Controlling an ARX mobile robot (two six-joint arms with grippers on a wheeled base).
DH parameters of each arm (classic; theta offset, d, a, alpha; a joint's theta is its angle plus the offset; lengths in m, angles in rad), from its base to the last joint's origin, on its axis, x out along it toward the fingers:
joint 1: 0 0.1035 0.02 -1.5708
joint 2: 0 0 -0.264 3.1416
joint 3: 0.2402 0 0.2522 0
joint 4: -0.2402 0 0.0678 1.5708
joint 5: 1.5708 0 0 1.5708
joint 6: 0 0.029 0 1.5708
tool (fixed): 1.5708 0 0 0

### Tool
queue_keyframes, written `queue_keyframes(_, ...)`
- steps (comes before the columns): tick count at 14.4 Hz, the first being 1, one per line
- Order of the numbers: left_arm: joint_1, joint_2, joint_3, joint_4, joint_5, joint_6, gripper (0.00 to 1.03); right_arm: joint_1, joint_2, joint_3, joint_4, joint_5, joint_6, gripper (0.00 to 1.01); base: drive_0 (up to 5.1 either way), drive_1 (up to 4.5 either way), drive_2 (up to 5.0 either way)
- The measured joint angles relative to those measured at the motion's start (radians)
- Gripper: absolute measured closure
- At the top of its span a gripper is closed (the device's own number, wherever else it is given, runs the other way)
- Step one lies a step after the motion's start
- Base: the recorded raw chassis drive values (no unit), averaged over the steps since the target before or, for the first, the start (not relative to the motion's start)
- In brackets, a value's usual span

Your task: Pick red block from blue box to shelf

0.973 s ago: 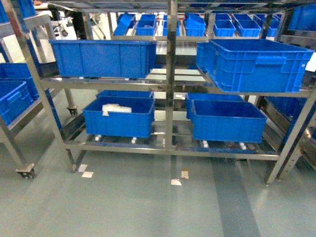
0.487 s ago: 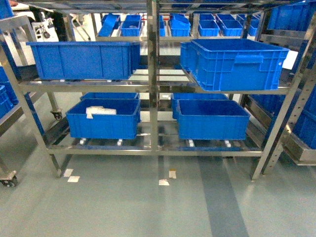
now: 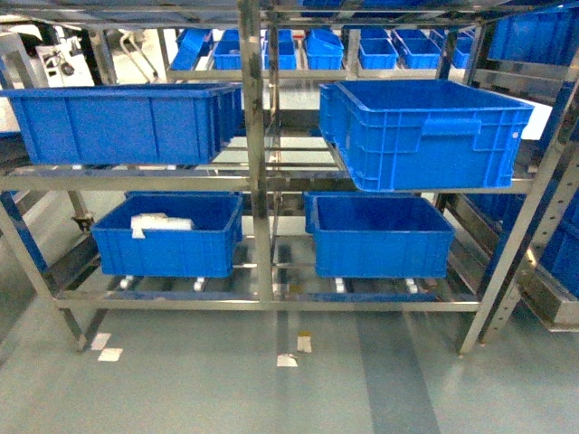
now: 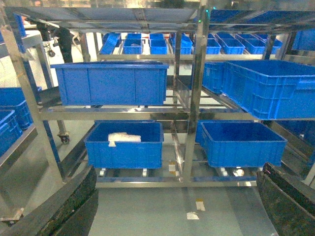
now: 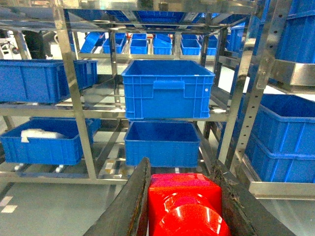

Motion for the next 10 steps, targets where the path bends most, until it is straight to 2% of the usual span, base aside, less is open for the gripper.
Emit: queue_keyframes(10, -0.001, 0.0, 0.0, -0.001, 0.0, 0.0, 0.05, 0.0, 0.0, 0.0, -0.002, 0.0, 0.0, 0.73, 0.0, 4.25, -4.2)
